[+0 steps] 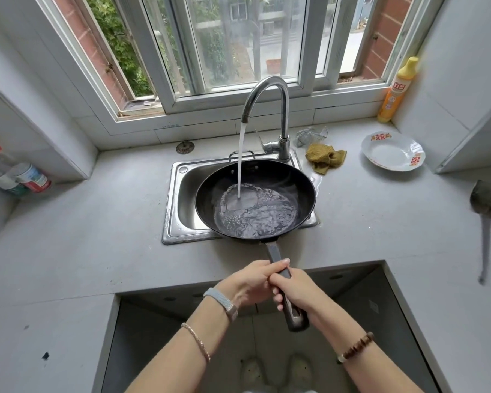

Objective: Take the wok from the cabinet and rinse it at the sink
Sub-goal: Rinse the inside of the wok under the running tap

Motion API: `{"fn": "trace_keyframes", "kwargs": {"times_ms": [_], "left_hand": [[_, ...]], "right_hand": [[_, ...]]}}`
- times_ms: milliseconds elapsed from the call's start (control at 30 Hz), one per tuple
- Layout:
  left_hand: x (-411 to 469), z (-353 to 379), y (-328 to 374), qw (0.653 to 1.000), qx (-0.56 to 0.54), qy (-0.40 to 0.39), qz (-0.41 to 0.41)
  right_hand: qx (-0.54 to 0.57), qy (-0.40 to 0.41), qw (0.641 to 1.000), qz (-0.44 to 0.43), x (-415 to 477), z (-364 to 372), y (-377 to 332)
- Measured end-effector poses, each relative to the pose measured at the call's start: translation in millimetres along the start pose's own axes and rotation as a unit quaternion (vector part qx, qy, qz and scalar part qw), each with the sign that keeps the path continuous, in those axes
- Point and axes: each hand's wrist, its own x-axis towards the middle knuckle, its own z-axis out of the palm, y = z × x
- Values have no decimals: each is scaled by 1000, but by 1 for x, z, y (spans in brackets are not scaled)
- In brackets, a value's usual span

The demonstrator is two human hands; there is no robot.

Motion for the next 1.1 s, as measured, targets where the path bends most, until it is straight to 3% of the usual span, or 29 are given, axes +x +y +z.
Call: {"fn": "trace_keyframes", "kwargs": {"times_ms": [200,567,1100], "left_hand": [[-1,-3,14,1000,-22,-8,0],[6,-5,-25,999,25,-29,-19],[-1,-1,-3,1000,15,-27,0]], "right_hand": [[12,-17,1000,6,0,1,-19],[-48,-18,999,5,-3,-3,23],[-20,-13,1000,-3,-4,-1,0]]}}
